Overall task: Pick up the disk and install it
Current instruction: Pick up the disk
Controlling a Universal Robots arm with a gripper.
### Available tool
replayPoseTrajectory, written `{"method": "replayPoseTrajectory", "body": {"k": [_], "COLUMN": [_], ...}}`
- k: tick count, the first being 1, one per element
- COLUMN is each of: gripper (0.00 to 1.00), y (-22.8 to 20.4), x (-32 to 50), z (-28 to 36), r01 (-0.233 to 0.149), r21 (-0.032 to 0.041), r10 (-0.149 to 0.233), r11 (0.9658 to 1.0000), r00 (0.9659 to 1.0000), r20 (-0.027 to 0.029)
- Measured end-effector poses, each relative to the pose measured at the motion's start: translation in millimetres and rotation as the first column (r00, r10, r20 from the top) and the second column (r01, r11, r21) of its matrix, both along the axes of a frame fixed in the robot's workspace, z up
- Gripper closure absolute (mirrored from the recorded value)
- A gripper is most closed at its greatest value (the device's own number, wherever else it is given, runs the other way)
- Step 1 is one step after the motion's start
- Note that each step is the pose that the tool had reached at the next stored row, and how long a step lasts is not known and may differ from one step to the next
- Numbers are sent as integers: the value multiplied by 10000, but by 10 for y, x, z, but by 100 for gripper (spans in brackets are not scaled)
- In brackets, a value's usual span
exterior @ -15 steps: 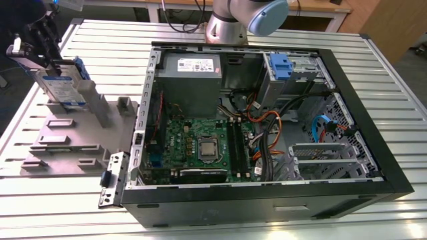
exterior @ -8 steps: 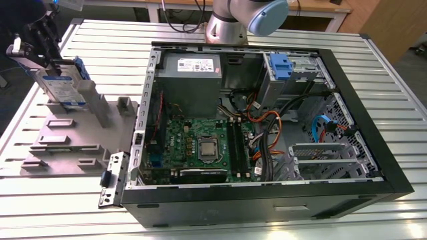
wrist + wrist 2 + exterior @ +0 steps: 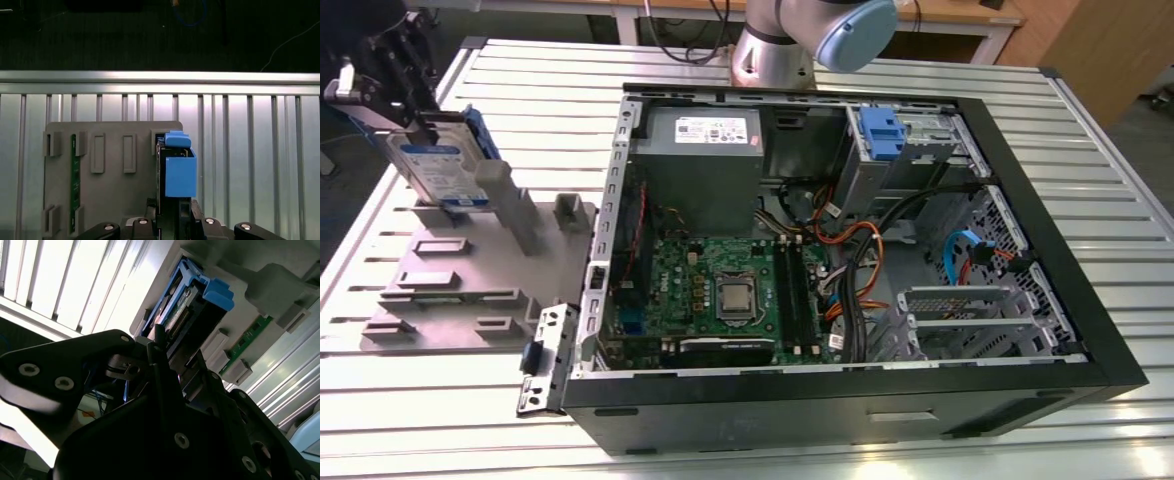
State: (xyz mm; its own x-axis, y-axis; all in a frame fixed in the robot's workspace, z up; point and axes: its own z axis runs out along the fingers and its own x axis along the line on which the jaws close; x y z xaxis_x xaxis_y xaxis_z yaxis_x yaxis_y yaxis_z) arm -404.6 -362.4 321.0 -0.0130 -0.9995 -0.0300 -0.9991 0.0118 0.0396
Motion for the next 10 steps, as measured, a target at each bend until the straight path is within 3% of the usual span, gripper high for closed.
{"method": "replayPoseTrajectory", "body": {"k": [4,10], "gripper": [65,65], "y": [0,0], "x": [0,0], "z": [7,21], "r01": [0,0], "r21": [46,47], "r10": [0,0], "r11": [10000,10000], "r00": [10000,10000], "r20": [0,-1]}}
